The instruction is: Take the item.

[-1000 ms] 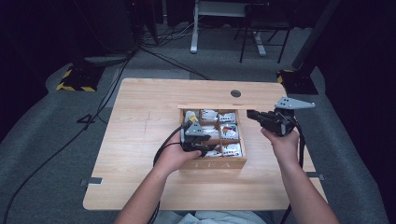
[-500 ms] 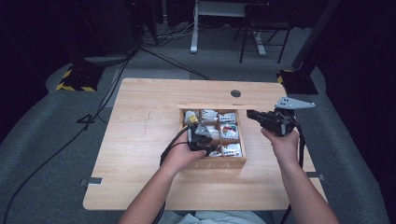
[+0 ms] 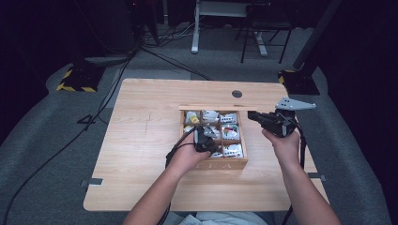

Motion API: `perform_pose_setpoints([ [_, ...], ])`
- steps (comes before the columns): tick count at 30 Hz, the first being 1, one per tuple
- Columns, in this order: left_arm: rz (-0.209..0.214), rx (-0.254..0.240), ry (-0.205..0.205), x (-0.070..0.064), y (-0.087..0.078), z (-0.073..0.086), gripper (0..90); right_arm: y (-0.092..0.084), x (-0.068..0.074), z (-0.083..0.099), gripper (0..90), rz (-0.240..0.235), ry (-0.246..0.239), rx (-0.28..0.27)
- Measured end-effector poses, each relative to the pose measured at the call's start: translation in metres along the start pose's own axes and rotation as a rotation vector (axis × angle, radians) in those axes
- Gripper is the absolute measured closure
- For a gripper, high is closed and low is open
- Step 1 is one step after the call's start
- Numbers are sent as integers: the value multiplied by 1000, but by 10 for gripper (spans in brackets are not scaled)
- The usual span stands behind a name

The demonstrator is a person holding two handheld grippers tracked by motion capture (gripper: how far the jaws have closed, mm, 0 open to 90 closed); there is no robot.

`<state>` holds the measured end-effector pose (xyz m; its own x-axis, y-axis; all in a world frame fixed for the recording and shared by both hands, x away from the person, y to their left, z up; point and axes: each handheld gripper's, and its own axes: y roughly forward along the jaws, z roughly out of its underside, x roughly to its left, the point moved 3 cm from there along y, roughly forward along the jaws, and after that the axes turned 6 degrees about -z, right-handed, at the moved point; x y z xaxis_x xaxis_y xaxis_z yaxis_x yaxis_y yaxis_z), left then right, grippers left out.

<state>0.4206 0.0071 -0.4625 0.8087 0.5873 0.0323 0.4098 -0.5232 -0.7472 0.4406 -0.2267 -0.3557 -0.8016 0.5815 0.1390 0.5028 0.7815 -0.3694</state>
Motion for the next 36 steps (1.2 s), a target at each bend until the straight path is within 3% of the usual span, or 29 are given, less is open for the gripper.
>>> perform_pose_setpoints([
  [3,0,11,0,-1,1,0,786,0,0,0,898,-1,1,0],
  [4,2,16,5,-1,2,0,839,0,0,0,897,-2,2,-1],
  [8,8,21,15,-1,1,1,900,0,0,0,897,-2,0,1],
  [22,-5,-44,44,0,-15,-6,900,0,0,0,897,-1,2,-1],
  [36,0,-110,41,1,-41,-15,900,0,-1,0,898,-4,6,-3],
])
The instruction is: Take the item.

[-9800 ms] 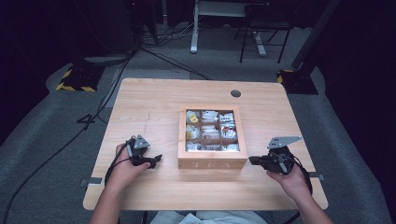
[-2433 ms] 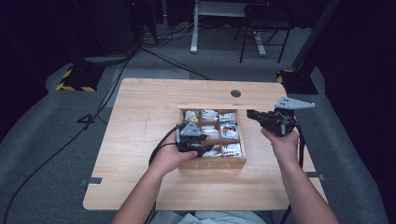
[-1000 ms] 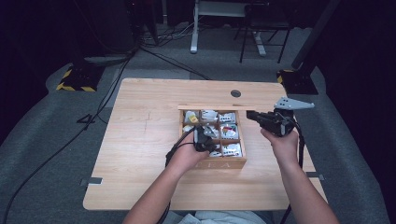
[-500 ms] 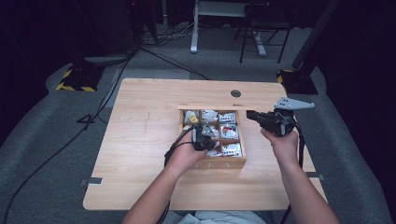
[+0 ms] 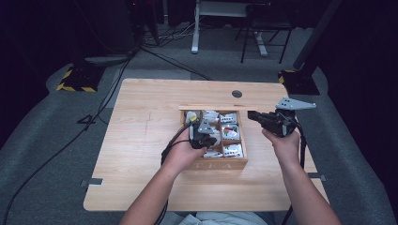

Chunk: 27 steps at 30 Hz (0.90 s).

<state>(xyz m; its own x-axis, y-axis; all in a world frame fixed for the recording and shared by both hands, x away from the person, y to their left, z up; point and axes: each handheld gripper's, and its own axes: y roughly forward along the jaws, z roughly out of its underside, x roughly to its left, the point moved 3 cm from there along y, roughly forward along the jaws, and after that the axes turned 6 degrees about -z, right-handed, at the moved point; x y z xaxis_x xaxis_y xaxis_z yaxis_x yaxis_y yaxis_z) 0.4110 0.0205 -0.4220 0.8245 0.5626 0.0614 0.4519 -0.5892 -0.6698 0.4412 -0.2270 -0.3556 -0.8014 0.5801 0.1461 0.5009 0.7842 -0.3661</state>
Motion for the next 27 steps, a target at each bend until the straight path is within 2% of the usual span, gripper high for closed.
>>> perform_pose_setpoints([
  [11,6,-59,0,-1,-19,-9,900,0,0,0,897,0,2,0],
  [18,23,-121,-14,2,-32,-11,900,0,0,0,897,0,3,-1],
  [23,24,-141,-14,3,-39,-10,900,0,0,0,897,1,2,0],
  [27,8,-159,-13,6,-48,-8,900,0,0,0,898,0,2,0],
])
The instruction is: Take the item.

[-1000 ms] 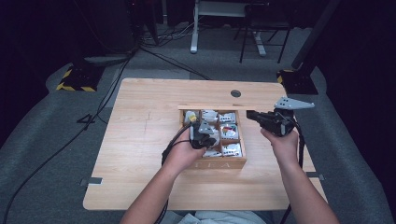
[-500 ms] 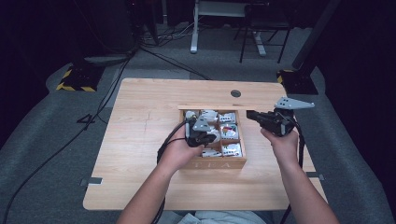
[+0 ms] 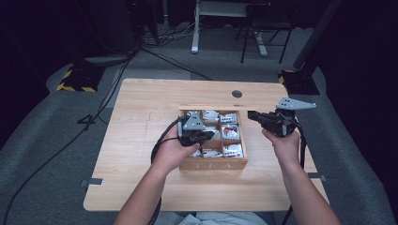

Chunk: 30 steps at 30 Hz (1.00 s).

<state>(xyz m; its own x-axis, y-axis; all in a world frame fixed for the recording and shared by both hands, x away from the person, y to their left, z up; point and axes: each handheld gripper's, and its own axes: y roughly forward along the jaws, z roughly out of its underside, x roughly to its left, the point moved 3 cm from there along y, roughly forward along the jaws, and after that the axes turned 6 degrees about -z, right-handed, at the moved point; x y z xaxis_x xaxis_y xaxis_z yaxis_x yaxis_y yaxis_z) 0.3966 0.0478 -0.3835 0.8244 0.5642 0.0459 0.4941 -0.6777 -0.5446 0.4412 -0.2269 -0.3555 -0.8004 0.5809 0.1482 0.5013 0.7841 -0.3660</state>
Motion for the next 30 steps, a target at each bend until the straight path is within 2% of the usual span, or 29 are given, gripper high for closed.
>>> perform_pose_setpoints([
  [9,-36,-27,3,7,-24,6,900,0,0,0,897,3,-3,2],
  [17,-84,-49,-1,16,-51,17,900,0,1,0,897,4,-1,-1],
  [30,-126,-58,-19,30,-71,33,900,0,0,0,897,4,-3,2],
])
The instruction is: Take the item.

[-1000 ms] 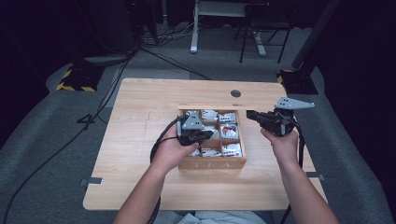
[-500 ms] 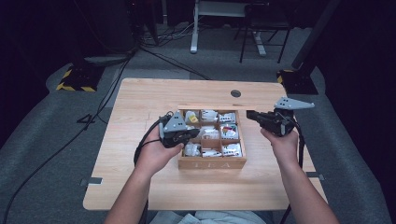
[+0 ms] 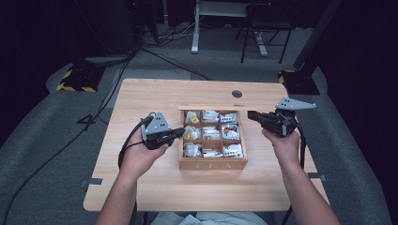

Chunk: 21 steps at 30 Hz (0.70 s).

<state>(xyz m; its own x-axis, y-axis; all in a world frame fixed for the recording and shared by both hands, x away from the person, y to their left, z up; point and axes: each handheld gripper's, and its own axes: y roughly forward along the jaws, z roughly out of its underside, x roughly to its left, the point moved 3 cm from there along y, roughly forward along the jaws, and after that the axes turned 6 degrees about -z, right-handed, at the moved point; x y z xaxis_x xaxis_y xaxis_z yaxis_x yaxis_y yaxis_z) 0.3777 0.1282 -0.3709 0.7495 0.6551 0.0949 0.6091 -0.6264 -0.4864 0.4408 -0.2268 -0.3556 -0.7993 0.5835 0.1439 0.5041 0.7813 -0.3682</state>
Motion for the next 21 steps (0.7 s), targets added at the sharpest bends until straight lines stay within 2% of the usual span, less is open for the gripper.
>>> perform_pose_setpoints([
  [6,-33,10,-7,12,-12,10,900,0,1,0,897,1,1,0],
  [10,-65,19,-22,26,-18,22,900,0,0,0,897,2,1,0],
  [18,-95,27,-31,42,-21,37,900,0,0,0,897,3,5,-2],
  [20,-102,35,-48,47,-20,44,900,0,0,0,897,1,3,-1],
  [21,-126,51,-58,54,-19,51,900,0,0,0,897,0,3,-1],
])
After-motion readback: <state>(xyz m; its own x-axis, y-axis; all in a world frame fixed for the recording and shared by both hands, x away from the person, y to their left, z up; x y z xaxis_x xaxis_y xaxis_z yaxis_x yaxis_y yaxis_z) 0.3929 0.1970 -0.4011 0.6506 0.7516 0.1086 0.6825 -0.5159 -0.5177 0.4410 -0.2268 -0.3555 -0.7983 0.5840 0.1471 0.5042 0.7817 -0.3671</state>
